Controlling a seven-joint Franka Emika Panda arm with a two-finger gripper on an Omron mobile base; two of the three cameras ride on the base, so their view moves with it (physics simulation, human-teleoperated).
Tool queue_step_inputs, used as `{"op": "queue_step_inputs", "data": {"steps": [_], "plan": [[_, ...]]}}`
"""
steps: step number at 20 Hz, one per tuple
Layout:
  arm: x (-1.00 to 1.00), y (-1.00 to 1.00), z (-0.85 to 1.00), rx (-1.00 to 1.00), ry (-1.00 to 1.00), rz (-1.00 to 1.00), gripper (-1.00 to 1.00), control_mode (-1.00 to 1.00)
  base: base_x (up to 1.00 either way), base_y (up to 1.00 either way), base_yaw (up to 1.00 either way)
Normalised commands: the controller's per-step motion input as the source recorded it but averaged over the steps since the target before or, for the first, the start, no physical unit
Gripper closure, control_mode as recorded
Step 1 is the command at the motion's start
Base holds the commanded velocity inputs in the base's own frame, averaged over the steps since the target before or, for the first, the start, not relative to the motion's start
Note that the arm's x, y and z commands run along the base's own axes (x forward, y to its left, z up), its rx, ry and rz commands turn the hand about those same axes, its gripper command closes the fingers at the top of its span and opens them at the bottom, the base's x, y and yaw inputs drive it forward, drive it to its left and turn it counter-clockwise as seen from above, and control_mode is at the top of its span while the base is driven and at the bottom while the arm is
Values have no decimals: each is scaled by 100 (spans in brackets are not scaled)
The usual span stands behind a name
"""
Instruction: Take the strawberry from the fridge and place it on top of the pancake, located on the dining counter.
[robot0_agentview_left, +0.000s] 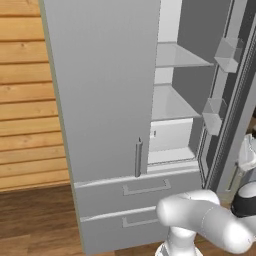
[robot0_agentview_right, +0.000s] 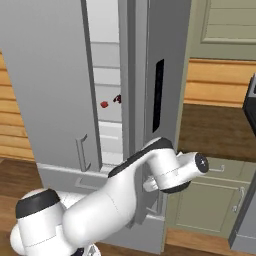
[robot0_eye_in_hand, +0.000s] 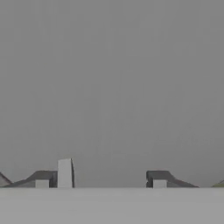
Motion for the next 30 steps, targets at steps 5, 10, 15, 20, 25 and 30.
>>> {"op": "queue_step_inputs", "data": {"steps": [5,10,15,20,25,30], "plan": [[-46,-60,44,35,-1,-1,-100,-100,0,0,0],[-80,-23,70,15,-5,0,-100,-100,0,0,0],[-100,23,38,-2,-4,-6,-100,-100,0,0,0],[-100,71,67,-25,-3,-13,-100,-100,0,0,0],[-96,80,95,-31,1,-15,-100,-100,0,0,0],[-20,99,98,-62,13,-8,-100,-100,0,0,0]]}}
